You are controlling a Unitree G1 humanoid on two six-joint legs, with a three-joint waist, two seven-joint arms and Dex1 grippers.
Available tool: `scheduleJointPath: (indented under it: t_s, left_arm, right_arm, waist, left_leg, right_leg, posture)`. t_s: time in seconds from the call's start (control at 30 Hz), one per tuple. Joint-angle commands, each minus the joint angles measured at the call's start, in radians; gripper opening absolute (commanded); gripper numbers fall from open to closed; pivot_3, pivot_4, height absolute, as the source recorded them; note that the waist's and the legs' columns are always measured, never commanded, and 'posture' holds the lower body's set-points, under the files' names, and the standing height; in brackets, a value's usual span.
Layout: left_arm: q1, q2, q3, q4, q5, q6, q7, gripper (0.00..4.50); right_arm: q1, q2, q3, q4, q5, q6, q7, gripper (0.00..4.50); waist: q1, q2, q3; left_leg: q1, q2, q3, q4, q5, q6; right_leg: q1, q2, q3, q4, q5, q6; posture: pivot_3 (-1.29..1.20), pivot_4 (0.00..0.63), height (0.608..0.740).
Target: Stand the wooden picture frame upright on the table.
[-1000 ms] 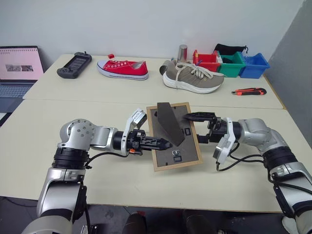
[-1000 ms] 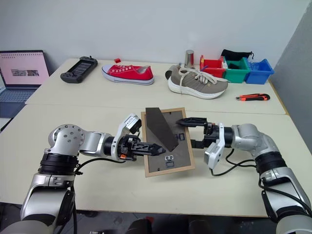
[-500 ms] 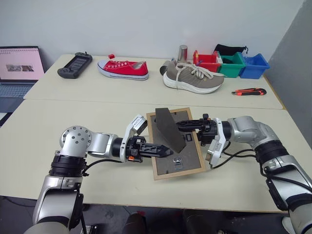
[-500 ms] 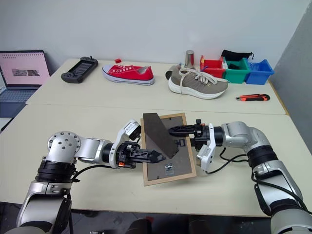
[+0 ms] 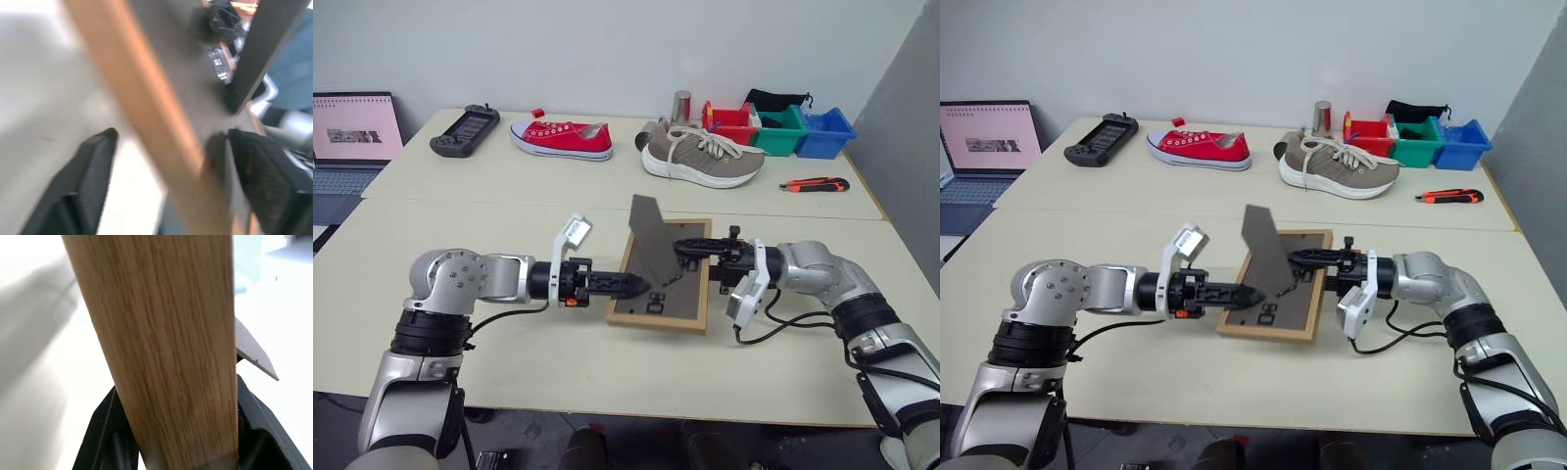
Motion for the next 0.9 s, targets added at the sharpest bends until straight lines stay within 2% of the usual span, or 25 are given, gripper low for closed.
scheduleJointPath:
  t_s: [0.03,0.2,0.33,0.4,0.53,0.6,0.73,0.9]
  left_arm:
    - [-0.061,0.018,0.064,0.068,0.061,-0.055,-0.020,4.48]
    - [-0.076,0.023,0.113,0.047,0.107,-0.093,-0.002,4.48]
    - [-0.007,0.080,0.100,-0.098,0.215,-0.195,0.012,4.48]
    - [0.028,0.089,0.084,-0.146,0.288,-0.256,0.044,4.48]
    - [0.076,0.062,0.135,-0.217,0.328,-0.298,0.115,4.50]
    - [0.105,0.057,0.162,-0.271,0.315,-0.292,0.134,4.50]
    - [0.155,0.060,0.183,-0.342,0.316,-0.287,0.151,4.50]
    - [0.218,0.062,0.214,-0.398,0.323,-0.286,0.178,4.50]
  right_arm:
    - [0.019,-0.021,-0.023,-0.058,0.148,0.070,0.016,1.91]
    - [0.059,0.016,-0.027,-0.100,0.331,0.278,0.108,1.91]
    - [0.059,0.114,-0.066,-0.185,0.559,0.637,0.202,1.91]
    - [0.050,0.158,-0.085,-0.219,0.623,0.782,0.226,1.91]
    - [0.008,0.285,-0.142,-0.241,0.743,1.068,0.209,1.33]
    - [-0.013,0.343,-0.166,-0.232,0.803,1.208,0.218,1.33]
    - [-0.043,0.422,-0.204,-0.171,0.837,1.355,0.219,1.33]
    - [-0.083,0.504,-0.244,-0.026,0.805,1.362,0.203,1.33]
  waist:
    - [0.000,0.000,0.000]
    - [-0.001,0.000,0.000]
    - [-0.009,0.000,0.000]
    - [-0.009,0.000,0.000]
    - [0.000,0.000,0.000]
    - [0.000,0.000,0.000]
    - [0.007,0.000,0.000]
    - [0.012,0.001,0.000]
  left_leg:
    - [0.000,0.000,0.000,0.000,0.000,0.000]
    - [0.000,0.000,0.000,0.000,0.000,0.000]
    - [0.000,0.001,0.000,0.000,0.000,0.000]
    - [0.000,0.002,0.000,-0.001,0.000,0.000]
    - [0.000,0.001,0.000,0.000,0.000,0.000]
    - [-0.001,0.001,0.000,0.000,0.000,0.000]
    - [-0.002,0.001,0.000,-0.001,0.000,0.001]
    - [-0.002,0.001,0.000,-0.001,-0.002,0.004]
  right_leg:
    - [0.000,0.000,0.000,0.000,0.000,0.000]
    - [0.000,0.000,0.000,0.000,0.000,0.000]
    - [0.000,0.000,0.000,0.000,0.000,0.000]
    - [0.000,0.000,0.000,0.001,0.000,0.000]
    - [0.000,0.000,-0.001,0.000,0.000,0.000]
    - [-0.001,0.000,-0.001,0.000,0.000,0.000]
    - [-0.002,0.000,-0.001,0.000,0.000,0.000]
    - [-0.002,0.000,-0.001,0.000,0.000,0.000]
  posture:
    - [0.00,0.150,0.740]
    - [0.00,0.150,0.740]
    - [0.00,0.150,0.740]
    - [0.00,0.150,0.740]
    - [0.00,0.150,0.740]
    - [0.00,0.150,0.740]
    - [0.00,0.150,0.740]
    - [0.00,0.150,0.740]
